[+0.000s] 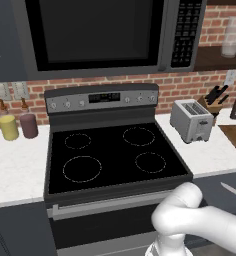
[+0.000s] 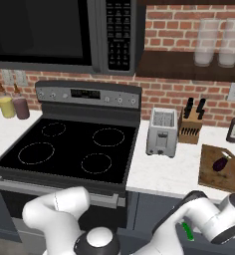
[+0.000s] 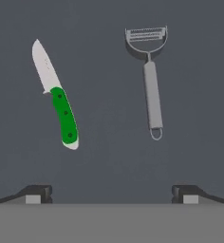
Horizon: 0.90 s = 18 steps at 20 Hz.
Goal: Place the appropriate cutting tool for cutting the eggplant skin on the cutting board.
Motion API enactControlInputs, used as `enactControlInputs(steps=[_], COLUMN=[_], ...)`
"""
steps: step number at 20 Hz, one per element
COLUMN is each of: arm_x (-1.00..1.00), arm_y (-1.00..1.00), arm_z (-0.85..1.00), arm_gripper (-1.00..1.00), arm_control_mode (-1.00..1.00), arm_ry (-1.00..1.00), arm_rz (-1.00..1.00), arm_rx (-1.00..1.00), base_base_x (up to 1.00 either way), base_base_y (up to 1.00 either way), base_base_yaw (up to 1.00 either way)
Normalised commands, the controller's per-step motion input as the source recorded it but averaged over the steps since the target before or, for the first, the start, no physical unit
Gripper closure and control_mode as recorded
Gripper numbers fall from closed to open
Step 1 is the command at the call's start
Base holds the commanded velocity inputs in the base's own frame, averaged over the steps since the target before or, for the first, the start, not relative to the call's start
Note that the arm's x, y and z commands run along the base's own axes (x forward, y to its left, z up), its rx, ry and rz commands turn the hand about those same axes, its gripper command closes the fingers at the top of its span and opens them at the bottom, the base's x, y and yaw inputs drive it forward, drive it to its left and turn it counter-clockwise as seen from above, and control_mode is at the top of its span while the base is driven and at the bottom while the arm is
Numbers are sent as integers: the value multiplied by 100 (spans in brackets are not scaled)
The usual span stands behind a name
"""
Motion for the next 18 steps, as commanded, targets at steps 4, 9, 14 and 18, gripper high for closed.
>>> enactControlInputs(steps=[4, 9, 14, 18], arm_x=[25, 33, 21, 13], arm_y=[-16, -2, -5, -23], arm_z=[-22, -42, -45, -31], arm_gripper=[-100, -100, -100, -100], arm_control_mode=[-100, -100, -100, -100], arm_ry=[0, 0, 0, 0], arm_rz=[8, 8, 7, 5], arm_rx=[0, 0, 0, 1], base_base_x=[0, 0, 0, 0], base_base_y=[0, 0, 0, 0], base_base_yaw=[0, 0, 0, 0])
